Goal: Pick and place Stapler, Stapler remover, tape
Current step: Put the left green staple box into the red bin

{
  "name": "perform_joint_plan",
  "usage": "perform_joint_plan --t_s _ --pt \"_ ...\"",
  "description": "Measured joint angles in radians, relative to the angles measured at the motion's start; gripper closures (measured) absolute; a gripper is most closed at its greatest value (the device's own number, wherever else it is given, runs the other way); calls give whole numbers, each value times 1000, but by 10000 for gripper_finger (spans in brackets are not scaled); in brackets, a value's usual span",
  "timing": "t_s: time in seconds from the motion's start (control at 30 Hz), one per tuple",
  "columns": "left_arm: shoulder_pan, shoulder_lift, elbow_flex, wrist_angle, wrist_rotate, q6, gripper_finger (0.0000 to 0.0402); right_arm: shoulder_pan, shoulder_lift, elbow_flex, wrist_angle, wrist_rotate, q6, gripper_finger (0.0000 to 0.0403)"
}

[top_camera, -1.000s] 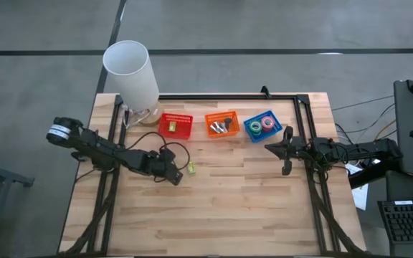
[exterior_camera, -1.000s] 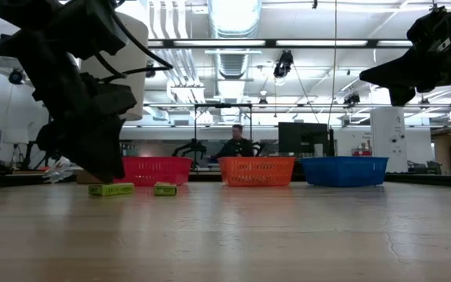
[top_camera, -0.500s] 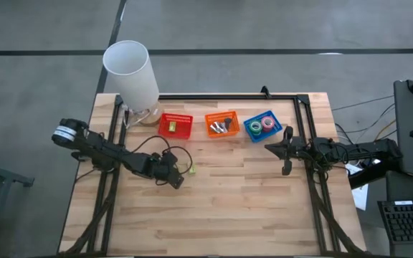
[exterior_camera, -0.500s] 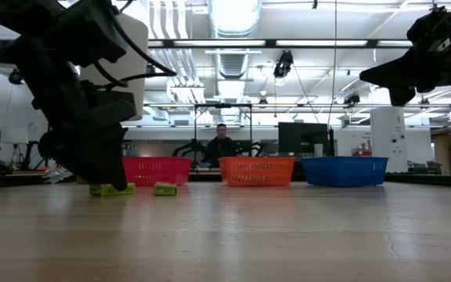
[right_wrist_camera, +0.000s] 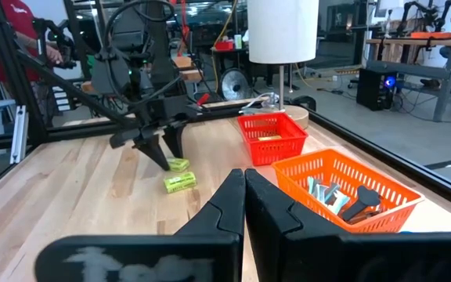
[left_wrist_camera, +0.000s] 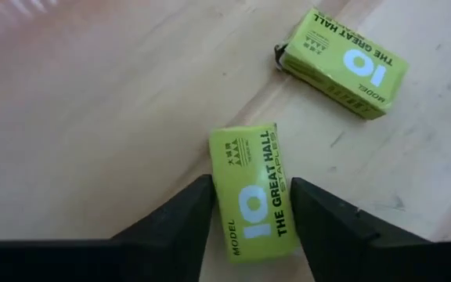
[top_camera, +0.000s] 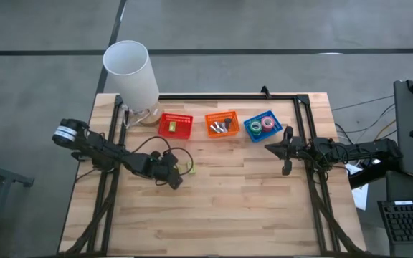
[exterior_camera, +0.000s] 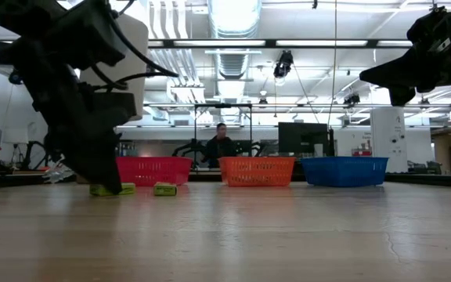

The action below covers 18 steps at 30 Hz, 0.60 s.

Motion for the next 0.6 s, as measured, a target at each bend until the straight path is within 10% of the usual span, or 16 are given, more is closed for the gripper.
perform_joint_plan --t_s 0.6 --pt "26 -23 37 -12 -129 79 266 0 0 0 0 0 0 394"
